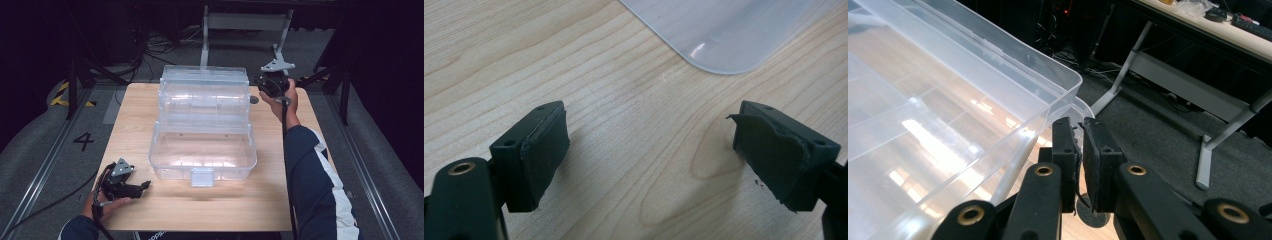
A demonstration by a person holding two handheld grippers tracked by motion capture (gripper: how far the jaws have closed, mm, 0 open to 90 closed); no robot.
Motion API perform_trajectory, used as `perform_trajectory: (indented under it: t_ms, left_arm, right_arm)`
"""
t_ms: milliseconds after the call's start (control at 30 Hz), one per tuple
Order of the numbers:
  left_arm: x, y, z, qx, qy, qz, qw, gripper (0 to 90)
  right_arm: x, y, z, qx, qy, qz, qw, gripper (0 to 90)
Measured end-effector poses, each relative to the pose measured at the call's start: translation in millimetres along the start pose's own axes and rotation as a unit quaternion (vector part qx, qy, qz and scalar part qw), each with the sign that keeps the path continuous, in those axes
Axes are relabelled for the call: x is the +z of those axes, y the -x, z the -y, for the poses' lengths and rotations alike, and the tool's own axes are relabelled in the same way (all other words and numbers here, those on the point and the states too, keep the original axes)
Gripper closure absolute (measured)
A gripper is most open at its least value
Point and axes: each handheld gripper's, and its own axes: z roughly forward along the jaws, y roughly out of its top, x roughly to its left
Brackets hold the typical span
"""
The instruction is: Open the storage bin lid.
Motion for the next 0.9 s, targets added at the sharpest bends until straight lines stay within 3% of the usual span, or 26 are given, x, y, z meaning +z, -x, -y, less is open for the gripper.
perform_trajectory:
  t_ms: [900]
  left_arm:
    - [-0.1, -0.2, 0.0, 0.001, -0.001, 0.0, 1.0, 15.0]
  right_arm:
    - [-46.6, -7.0, 33.4, -0.022, -0.005, -0.024, 0.9995, 84.4]
